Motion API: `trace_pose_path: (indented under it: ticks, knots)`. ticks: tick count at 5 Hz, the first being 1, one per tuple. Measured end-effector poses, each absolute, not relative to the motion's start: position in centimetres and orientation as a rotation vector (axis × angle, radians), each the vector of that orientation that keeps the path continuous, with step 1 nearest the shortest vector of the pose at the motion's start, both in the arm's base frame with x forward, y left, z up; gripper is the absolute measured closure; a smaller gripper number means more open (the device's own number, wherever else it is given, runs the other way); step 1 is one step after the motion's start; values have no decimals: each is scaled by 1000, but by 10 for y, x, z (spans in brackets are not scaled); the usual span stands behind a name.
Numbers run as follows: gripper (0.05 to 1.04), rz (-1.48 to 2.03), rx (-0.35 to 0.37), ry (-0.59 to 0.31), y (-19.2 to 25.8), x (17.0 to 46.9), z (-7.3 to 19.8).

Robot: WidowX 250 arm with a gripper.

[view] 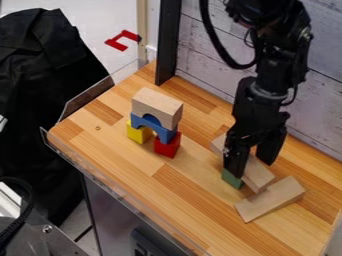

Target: Put the rectangle block on top of the arch

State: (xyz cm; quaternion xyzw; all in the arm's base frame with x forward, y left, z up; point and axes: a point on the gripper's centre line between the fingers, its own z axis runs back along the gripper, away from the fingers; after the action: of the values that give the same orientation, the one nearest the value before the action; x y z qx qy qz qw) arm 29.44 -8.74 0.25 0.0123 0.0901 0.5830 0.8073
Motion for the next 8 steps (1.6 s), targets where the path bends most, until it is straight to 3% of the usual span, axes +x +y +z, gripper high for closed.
trace_pose_path:
  ticks: [2, 3, 4, 5, 8]
  knots:
    - [118, 1251, 12, 200, -81, 284, -10]
    - [393, 1235, -3, 197, -80, 286, -11]
    - [498, 1224, -21, 197, -81, 287, -10]
    - [498, 1224, -49, 194, -79, 290, -8]
    - [498, 1282, -158, 39, -49, 312, 43]
